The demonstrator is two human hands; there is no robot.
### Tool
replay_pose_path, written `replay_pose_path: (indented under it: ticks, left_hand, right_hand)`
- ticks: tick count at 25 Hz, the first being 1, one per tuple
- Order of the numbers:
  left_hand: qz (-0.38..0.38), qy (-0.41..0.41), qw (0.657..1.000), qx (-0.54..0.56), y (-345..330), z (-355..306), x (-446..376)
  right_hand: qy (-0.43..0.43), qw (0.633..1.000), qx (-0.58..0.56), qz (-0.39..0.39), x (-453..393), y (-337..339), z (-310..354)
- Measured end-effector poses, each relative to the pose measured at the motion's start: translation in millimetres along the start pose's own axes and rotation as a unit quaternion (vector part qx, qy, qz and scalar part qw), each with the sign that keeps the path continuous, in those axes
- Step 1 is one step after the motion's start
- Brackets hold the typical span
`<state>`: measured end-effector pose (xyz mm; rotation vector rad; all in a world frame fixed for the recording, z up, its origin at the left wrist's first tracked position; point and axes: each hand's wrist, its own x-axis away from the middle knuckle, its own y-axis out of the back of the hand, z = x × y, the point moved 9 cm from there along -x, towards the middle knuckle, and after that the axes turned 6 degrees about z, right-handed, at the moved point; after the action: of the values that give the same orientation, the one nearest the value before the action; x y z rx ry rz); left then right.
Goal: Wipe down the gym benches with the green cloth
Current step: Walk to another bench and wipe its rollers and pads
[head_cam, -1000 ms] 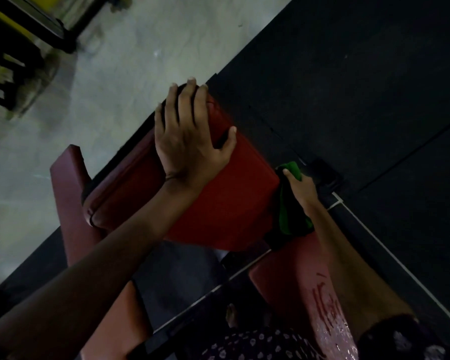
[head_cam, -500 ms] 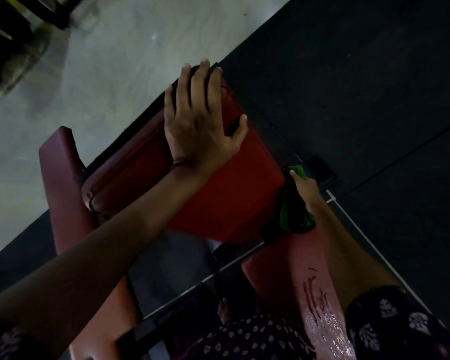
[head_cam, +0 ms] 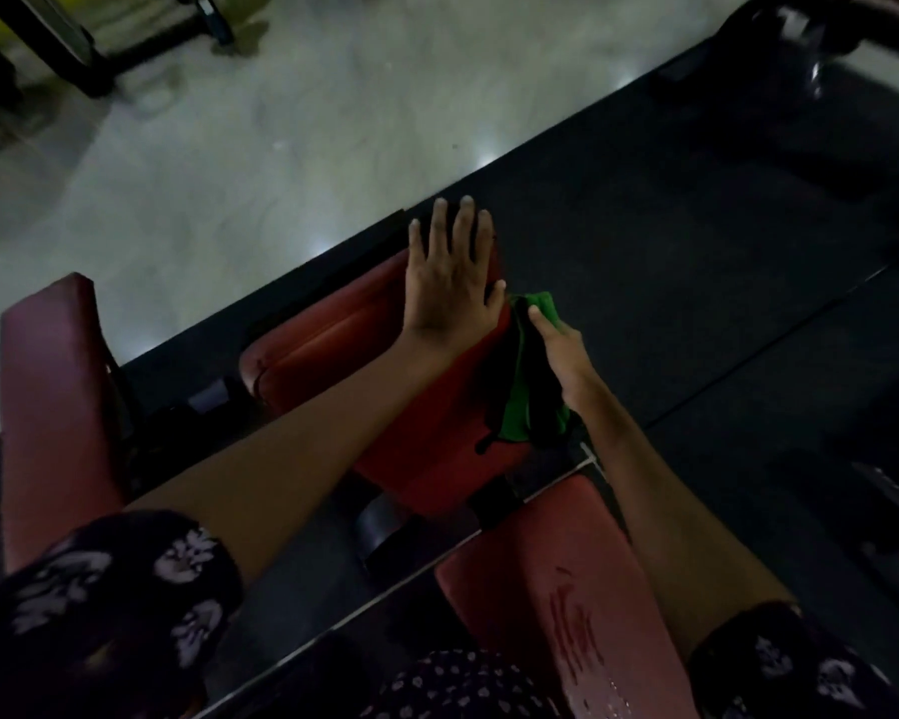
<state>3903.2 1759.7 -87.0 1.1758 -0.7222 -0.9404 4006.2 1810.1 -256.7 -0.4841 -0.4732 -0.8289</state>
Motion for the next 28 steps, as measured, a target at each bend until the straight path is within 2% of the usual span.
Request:
replay_pose_path:
  ticks: [4,6,8,11,13,15,18,19,20,23,25,27,28]
  left_hand:
    - [0.016,-0.069,0.996,0.063,16,12,8]
    - [0.007,-0.098,0.990,0.106,21,28,22]
    - [0.002,-0.091,0.988,0.123,18,48,42]
    - [0.012,-0.049,0.992,0.115,5,76,74]
    - [-0.001,-0.017,0.994,0.104,-3,91,94]
    - [-0.032,0.014,0.996,0.084,-11,103,113]
    - [-0.104,0.046,0.991,0.077,-16,119,138]
    - [-0.139,0.045,0.985,0.089,-17,123,141]
    - [-0.175,0.046,0.976,0.117,-16,127,147]
    - [-0.219,0.060,0.943,0.242,-18,132,169]
    - [-0.217,0.065,0.926,0.304,-27,135,183]
    - [-0.213,0.060,0.910,0.352,-28,140,188]
    - [-0.217,0.055,0.902,0.370,-26,143,187]
  right_hand:
    - [0.024,1.000,0.003,-0.010,29,-19,37]
    - [0.075,0.997,-0.004,-0.023,39,-30,72]
    - [0.136,0.989,0.002,-0.050,51,-42,107]
    - [0.197,0.953,0.161,-0.165,67,-45,129]
    - [0.218,0.903,0.293,-0.224,85,-53,136]
    - [0.272,0.833,0.421,-0.235,108,-84,150]
    - [0.371,0.664,0.631,-0.153,129,-162,153]
    - [0.387,0.635,0.656,-0.131,131,-174,153]
    - [0.380,0.631,0.663,-0.134,129,-176,156]
    - [0.286,0.700,0.614,-0.225,130,-160,158]
    - [0.287,0.684,0.639,-0.203,137,-188,140]
    - [0.330,0.655,0.669,-0.123,146,-219,124]
    - [0.336,0.654,0.670,-0.102,146,-223,125]
